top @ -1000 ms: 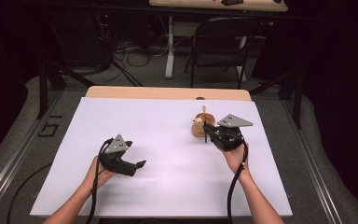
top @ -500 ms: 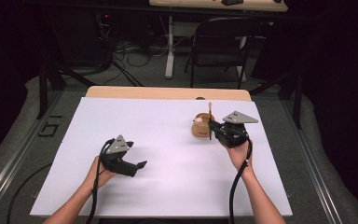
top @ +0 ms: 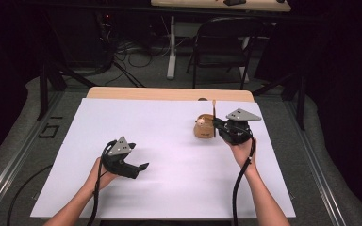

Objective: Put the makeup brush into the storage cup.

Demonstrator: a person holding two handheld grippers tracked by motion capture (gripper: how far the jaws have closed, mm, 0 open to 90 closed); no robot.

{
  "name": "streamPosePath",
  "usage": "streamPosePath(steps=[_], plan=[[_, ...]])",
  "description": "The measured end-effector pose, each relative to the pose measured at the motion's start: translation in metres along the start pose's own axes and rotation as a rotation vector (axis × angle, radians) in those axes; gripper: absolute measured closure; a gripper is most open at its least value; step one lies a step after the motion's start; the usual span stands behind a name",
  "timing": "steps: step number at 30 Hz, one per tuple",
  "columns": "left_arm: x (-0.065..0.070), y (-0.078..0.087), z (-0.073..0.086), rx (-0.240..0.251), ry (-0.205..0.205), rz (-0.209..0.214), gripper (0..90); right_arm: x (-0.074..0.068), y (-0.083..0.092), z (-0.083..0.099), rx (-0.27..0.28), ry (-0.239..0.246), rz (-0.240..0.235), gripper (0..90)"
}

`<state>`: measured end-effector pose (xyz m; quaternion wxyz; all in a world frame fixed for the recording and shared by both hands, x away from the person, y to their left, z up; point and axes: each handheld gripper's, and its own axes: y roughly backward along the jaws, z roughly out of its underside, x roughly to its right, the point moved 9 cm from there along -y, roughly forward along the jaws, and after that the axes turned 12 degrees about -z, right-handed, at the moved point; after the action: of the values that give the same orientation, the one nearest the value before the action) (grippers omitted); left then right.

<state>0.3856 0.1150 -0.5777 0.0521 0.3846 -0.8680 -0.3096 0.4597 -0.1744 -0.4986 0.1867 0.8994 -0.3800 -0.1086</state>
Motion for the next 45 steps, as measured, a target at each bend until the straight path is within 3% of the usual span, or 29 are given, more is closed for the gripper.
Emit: streamPosePath(steps=[13, 30, 45], plan=[[0.0, 0.0, 0.0, -0.001, -0.001, -0.001, 9.3, 0.006, 0.001, -0.008, 0.013, 0.002, 0.015, 83.5], [0.0, -0.002, 0.0, -0.001, 0.008, 0.005, 9.4, 0.017, -0.001, -0.034, 0.082, 0.005, 0.038, 83.5], [-0.001, -0.001, 0.0, 0.0, 0.011, 0.006, 9.4, 0.022, -0.012, -0.037, 0.111, 0.01, 0.053, 83.6]])
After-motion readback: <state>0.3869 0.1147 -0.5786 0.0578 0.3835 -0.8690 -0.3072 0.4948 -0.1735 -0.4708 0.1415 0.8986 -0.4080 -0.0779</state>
